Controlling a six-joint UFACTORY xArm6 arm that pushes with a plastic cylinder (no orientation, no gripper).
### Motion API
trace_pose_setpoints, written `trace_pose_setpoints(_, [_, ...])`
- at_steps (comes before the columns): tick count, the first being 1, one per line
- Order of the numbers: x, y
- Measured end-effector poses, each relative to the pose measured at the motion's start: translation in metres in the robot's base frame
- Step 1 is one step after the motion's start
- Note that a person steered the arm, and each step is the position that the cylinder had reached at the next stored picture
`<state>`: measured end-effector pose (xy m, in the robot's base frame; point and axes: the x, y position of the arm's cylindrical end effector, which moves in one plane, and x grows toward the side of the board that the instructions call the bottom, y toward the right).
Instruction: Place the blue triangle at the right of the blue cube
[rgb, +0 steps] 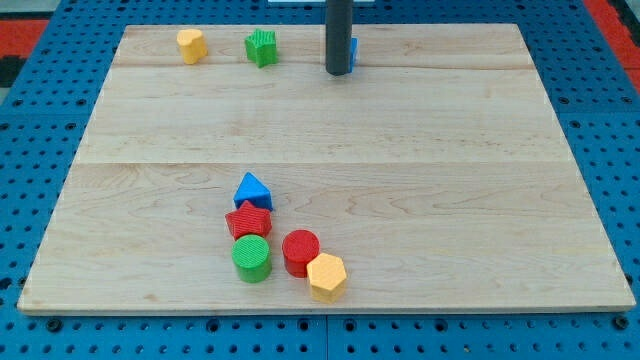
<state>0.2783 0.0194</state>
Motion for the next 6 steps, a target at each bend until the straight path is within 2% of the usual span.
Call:
trace_pose_setpoints(1, [0.016,-0.042])
trace_pose_setpoints(2, [0.083,-0.133])
trace_pose_setpoints(3, [0.169,-0.178])
trace_pose_setpoints(4, [0.228,-0.15])
trace_pose_setpoints(5, [0.234,-0.091])
trace_pose_setpoints(6, [0.222,-0.031])
